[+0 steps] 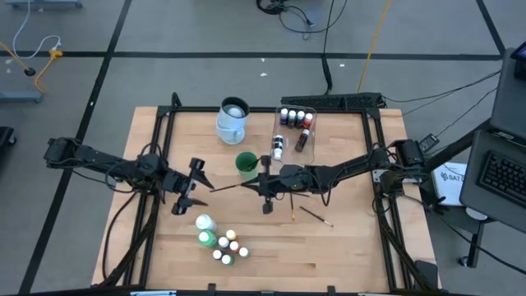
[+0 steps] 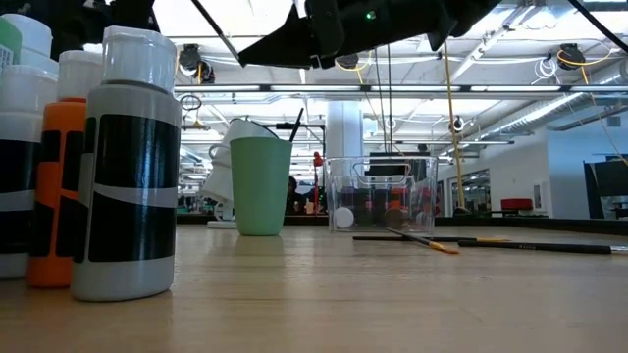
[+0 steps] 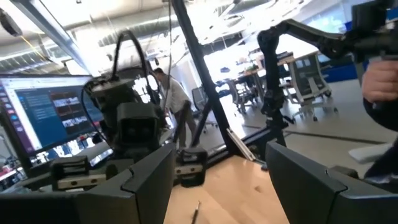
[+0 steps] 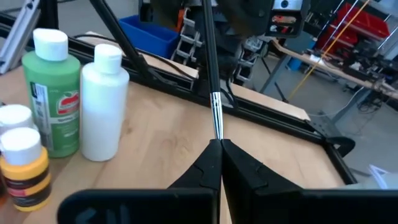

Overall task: Pick & Place Paint Supplies
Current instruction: Put the silver paintbrush into the green cup

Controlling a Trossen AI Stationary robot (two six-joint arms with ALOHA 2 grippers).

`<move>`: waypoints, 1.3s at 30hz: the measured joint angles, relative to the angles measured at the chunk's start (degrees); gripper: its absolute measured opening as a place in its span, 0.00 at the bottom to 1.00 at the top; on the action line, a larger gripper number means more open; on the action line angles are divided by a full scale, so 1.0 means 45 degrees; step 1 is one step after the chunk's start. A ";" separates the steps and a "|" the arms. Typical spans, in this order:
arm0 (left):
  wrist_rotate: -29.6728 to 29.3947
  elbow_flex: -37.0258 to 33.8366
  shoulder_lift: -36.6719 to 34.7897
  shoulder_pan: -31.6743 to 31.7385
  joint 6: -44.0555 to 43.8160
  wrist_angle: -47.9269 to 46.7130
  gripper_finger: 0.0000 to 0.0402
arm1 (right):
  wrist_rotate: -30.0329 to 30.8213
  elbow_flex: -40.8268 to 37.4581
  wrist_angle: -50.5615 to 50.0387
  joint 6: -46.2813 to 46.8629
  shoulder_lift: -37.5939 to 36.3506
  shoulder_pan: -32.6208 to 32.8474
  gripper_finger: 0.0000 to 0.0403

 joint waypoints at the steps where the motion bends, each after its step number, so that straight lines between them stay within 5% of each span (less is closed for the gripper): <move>1: -0.0079 0.0000 -0.0001 0.0001 -0.0010 0.0010 0.64 | -0.0009 0.0000 -0.0001 -0.0117 0.0000 0.0010 0.00; 27: -0.1175 -0.0001 0.0288 -0.0005 0.0050 0.0977 0.64 | -0.0369 0.0005 0.0921 0.0293 0.0254 -0.0342 0.00; 39: -0.2405 -0.0005 0.1438 0.0042 0.0096 0.3061 0.63 | -0.0274 0.0024 0.1190 0.0378 0.0562 -0.0472 0.00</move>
